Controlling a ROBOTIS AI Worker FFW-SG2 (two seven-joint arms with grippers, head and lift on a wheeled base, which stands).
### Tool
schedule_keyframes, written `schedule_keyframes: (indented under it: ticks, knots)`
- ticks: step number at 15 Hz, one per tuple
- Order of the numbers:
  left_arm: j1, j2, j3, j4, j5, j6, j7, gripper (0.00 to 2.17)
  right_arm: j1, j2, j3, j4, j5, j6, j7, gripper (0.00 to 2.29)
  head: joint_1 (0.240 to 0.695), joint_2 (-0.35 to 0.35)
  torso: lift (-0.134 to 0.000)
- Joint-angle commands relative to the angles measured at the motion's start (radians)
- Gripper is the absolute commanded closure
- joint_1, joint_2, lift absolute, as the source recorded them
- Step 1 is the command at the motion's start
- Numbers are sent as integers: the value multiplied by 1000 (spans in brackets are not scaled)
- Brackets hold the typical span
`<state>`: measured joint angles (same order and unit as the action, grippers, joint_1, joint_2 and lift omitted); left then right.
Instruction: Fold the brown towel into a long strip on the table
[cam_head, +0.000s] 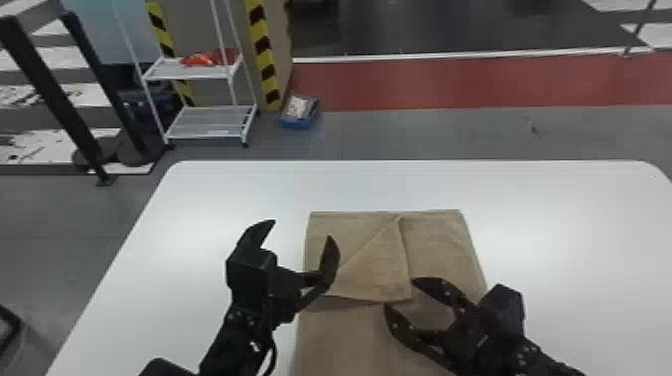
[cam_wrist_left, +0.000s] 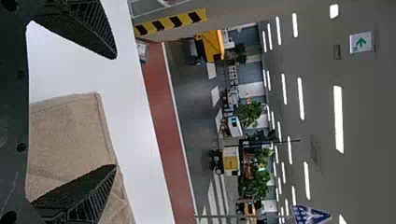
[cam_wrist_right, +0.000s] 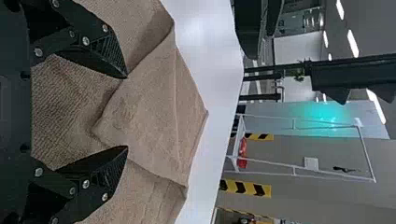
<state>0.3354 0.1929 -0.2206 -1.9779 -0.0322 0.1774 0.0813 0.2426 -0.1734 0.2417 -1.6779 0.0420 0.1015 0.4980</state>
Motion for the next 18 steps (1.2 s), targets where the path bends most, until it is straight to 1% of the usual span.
schedule_keyframes:
  ticks: [1, 3, 4, 6, 8, 10, 15, 17, 18]
  knots:
    - [-3, 0, 1, 2, 0, 0, 0, 39, -9, 8, 10, 6, 19, 2, -10, 407, 695, 124, -111]
    - [-12, -1, 3, 14, 0, 0, 0, 39, -14, 8, 11, 6, 21, 27, -27, 441, 695, 130, -111]
    - [-12, -1, 3, 17, 0, 0, 0, 39, -16, 8, 11, 6, 21, 39, -36, 529, 695, 130, -111]
    - [-12, -1, 1, 21, 0, 0, 0, 39, -28, 9, 24, 6, 26, 64, -58, 529, 695, 127, -111]
    - [-15, -1, 1, 21, 0, 0, -2, 39, -42, 11, 25, 14, 22, 88, -62, 532, 695, 125, -111]
    - [-16, 0, 4, 22, 0, 0, -2, 39, -45, 15, 24, 14, 13, 85, -62, 643, 695, 124, -111]
    - [-18, 0, 7, 30, 0, 0, -2, 39, -55, 20, 24, 18, 13, 82, -62, 653, 695, 131, -111]
    - [-21, 0, 7, 30, 0, 0, -2, 39, -62, 20, 24, 18, 12, 91, -62, 1001, 695, 132, -111]
    - [-21, 0, 7, 31, 0, 0, -2, 39, -62, 18, 24, 18, 12, 88, -61, 1001, 695, 131, -111]
